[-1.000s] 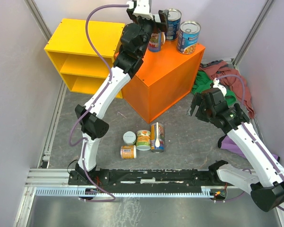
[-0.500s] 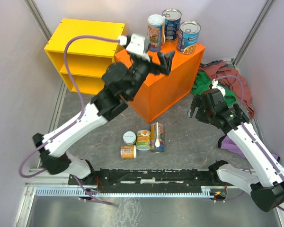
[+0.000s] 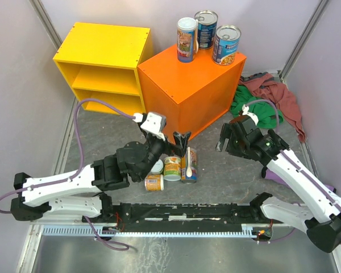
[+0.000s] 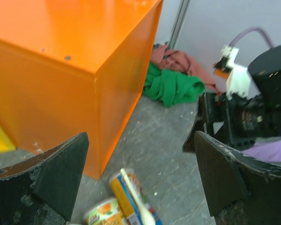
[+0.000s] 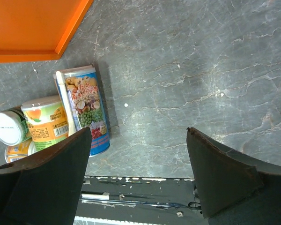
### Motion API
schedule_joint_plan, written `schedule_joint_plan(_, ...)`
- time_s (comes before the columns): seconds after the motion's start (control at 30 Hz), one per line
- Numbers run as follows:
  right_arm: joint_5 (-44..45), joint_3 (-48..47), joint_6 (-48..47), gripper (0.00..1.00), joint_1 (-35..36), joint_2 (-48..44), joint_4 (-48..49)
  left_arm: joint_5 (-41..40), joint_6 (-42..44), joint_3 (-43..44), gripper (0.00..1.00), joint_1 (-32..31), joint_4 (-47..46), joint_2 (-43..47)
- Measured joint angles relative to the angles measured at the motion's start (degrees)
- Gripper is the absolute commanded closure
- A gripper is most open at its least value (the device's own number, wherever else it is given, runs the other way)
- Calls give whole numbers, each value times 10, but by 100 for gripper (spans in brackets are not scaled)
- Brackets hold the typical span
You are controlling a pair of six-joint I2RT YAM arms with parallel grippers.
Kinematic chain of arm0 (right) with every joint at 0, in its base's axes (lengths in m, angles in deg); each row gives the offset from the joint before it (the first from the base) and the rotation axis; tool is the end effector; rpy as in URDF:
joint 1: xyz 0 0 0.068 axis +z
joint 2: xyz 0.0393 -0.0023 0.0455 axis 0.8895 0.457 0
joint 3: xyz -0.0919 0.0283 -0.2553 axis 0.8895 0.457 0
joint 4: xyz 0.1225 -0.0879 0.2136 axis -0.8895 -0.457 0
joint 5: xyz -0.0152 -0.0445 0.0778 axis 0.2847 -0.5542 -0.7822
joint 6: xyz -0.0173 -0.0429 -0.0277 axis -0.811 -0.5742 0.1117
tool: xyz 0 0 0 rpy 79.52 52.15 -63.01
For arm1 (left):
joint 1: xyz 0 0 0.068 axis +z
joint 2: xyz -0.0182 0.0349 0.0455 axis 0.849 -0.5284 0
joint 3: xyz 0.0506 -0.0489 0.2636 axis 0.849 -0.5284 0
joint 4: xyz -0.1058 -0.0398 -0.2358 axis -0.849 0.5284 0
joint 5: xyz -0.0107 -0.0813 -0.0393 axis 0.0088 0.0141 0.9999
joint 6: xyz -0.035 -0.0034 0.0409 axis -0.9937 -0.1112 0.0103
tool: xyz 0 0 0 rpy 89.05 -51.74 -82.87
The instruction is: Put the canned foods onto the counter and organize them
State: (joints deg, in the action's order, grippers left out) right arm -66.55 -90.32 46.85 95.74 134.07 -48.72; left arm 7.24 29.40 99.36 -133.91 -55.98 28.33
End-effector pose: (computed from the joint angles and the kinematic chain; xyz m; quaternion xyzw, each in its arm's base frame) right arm 0.1654 0.0976 0.3130 0.1439 0.9343 0.1120 0.3063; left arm 0.0788 -0.2097 0.4164 0.1195 0.6847 -0.2624 0.6694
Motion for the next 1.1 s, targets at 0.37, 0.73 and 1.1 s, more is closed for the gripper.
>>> schedule_joint_plan(0.37,5,61,72,10,2,-22,6,-39,-102,-76,1,-20,56,-50)
schedule_joint_plan(0.73,7,87,114,10,2,-85,-6,49,-204,-3,1,50,130,-236)
schedule_joint_plan(1.1,2,93,113,9,3,-96,-8,165,-272,127,1,140,203,-371)
